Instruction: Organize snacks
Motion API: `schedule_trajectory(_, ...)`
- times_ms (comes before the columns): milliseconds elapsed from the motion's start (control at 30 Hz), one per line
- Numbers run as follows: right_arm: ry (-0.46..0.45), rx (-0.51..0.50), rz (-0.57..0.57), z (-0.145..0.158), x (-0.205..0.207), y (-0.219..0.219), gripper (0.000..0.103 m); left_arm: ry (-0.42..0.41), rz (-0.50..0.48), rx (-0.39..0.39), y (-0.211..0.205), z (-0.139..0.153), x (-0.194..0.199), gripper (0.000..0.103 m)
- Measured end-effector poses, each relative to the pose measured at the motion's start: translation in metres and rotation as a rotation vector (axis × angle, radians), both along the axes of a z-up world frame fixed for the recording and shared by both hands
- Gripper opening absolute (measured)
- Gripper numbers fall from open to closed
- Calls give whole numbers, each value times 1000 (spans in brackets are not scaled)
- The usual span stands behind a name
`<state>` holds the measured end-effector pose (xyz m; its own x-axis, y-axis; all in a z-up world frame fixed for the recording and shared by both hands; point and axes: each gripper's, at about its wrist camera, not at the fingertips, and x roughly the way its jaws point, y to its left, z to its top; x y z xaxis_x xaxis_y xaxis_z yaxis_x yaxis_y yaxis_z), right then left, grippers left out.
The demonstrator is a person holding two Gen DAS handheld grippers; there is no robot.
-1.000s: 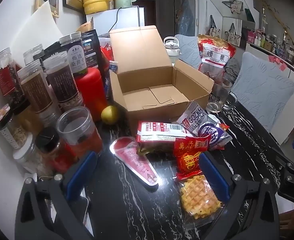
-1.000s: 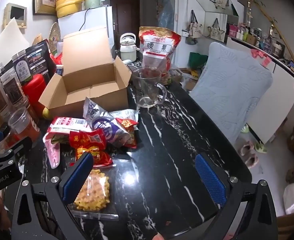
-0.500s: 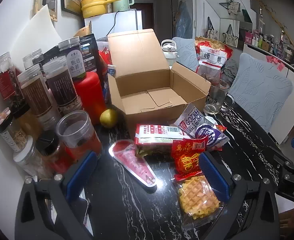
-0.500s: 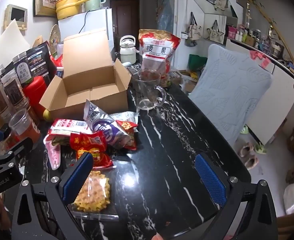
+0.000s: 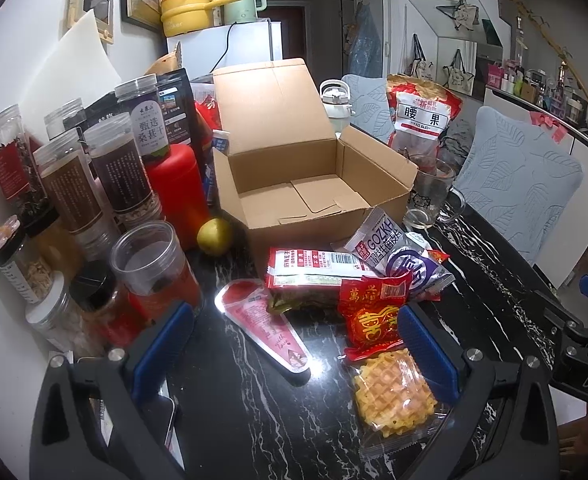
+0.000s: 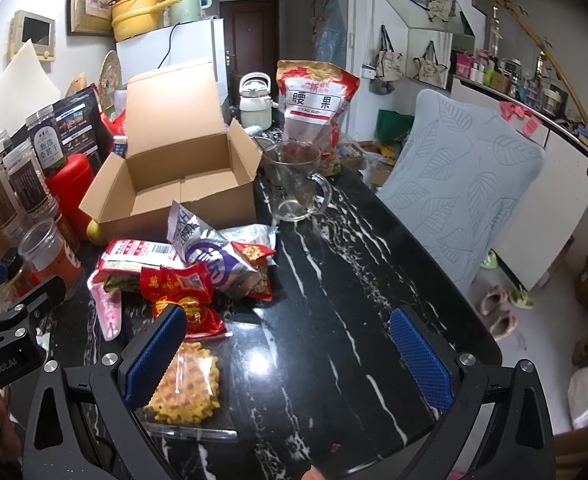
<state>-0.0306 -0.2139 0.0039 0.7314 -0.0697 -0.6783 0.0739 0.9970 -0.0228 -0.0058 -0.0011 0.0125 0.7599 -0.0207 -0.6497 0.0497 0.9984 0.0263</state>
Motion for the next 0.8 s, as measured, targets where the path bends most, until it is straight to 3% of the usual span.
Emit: schedule_trajectory(800, -5, 7, 0, 2, 0, -3, 103, 4, -3, -8, -1, -2, 0, 103)
